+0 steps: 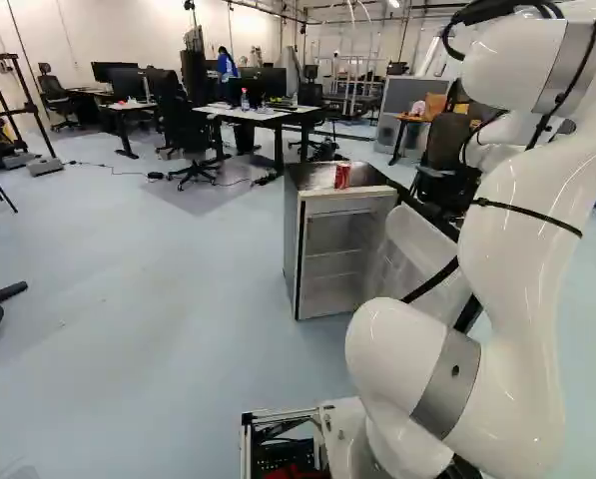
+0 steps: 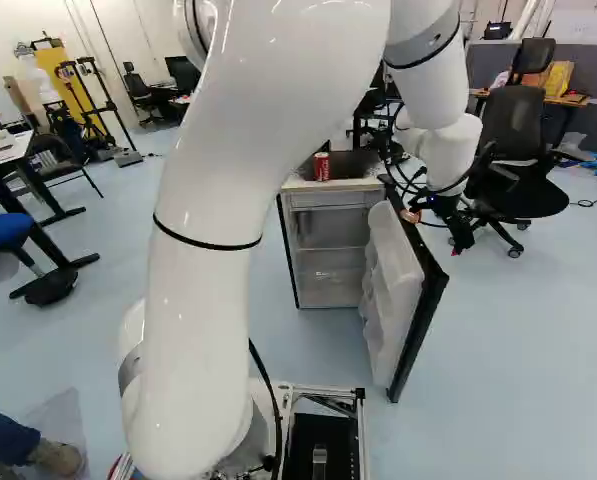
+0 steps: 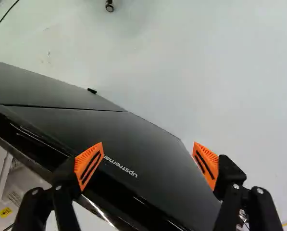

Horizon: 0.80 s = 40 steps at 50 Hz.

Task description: Grab a drink from the fridge

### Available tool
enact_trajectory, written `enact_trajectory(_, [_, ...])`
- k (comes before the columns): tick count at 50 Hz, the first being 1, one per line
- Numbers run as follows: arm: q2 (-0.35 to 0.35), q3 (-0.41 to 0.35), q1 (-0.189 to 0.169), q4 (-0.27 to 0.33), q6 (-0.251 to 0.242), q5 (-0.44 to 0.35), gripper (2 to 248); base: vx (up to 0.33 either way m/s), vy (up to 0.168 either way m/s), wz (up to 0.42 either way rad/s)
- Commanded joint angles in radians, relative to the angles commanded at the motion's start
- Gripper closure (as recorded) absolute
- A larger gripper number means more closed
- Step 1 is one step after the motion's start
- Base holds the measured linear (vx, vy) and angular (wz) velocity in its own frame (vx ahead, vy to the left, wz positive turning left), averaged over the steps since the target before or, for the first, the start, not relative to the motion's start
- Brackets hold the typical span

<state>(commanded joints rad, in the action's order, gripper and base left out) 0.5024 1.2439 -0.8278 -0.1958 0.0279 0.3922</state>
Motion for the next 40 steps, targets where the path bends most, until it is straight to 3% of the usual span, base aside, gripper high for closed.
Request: enact_trajectory(40, [-0.071, -0.098, 0.035, 0.000, 0.000, 0.000, 3, 0.000, 0.000, 0.000])
